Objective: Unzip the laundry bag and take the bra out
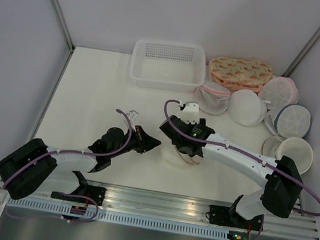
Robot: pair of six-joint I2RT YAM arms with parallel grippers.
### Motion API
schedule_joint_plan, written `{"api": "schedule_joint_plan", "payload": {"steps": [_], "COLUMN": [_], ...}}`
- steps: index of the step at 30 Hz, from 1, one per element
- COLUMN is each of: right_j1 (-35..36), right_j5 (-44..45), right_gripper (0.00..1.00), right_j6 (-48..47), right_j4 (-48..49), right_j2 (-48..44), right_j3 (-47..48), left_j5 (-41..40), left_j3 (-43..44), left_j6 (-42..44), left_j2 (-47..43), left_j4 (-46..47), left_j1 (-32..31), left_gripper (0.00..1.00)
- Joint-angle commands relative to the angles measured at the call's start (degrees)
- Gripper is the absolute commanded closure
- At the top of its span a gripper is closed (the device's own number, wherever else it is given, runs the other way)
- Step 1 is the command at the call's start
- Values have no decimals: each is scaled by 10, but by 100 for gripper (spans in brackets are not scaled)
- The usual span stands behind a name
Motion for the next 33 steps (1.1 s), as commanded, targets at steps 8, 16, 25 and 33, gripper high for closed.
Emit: {"api": "schedule_joint_plan", "payload": {"steps": [8, 16, 25, 33], "right_j1": [0, -17, -47, -48], "right_j5": [217, 226, 224, 119], "right_gripper": [19, 16, 2, 2], "right_j6": [214, 244, 267, 131], "right_j4": [-339, -396, -391, -178], "right_j2": [-66, -54, -99, -206], "right_j3": [12, 8, -8, -83], "left_j5": [-14, 7, 56, 11], "left_j3": [-2, 26, 172, 399], "left_j6": [-2, 8, 78, 196], "left_j2": [-18, -29, -25, 145], "left_j4": [-1, -24, -150, -429], "left_j1": [-3, -3, -8, -52], "left_gripper": [98, 98, 62, 53]}}
